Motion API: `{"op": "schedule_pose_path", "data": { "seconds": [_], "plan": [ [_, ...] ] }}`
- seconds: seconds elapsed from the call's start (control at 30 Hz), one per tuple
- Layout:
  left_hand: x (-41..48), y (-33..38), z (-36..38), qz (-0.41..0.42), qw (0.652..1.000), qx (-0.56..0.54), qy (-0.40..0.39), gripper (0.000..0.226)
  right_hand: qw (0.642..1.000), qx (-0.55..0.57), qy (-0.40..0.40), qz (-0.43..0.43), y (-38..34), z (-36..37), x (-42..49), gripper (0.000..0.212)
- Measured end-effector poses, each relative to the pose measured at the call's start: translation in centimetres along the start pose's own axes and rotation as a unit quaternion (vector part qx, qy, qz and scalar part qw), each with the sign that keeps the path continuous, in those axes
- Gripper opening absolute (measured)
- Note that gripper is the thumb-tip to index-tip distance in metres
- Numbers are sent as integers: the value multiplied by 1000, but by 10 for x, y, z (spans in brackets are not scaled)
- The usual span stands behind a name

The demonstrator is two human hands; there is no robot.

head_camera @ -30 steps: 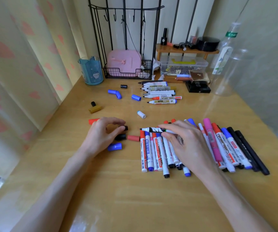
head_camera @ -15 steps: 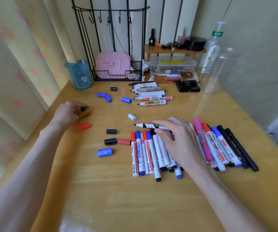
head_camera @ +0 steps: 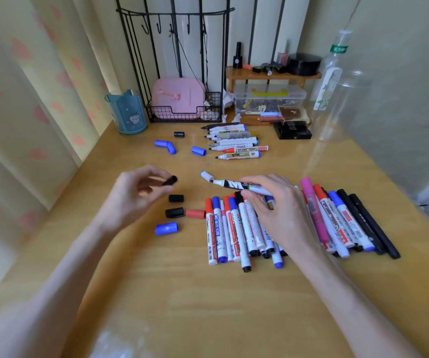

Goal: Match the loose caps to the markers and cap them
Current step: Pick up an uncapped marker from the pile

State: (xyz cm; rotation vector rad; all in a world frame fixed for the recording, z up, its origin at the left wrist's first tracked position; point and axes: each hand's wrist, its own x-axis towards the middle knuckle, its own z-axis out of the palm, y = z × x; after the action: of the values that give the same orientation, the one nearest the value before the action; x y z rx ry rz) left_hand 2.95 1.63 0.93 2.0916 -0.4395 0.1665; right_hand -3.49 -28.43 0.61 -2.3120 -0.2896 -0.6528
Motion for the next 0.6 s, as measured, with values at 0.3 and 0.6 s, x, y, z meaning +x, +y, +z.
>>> {"op": "schedule_pose_path", "data": {
  "seconds": [0.3, 0.6],
  "plan": [
    [-24, 24, 28, 11, 996, -61, -59, 14, 998, -23, -36, -51, -1, 3, -4, 23],
    [-26, 19, 32, 29, 997, -38, -58, 14, 994, -49, -42, -86, -2, 9, -7, 24]
  ]
}}
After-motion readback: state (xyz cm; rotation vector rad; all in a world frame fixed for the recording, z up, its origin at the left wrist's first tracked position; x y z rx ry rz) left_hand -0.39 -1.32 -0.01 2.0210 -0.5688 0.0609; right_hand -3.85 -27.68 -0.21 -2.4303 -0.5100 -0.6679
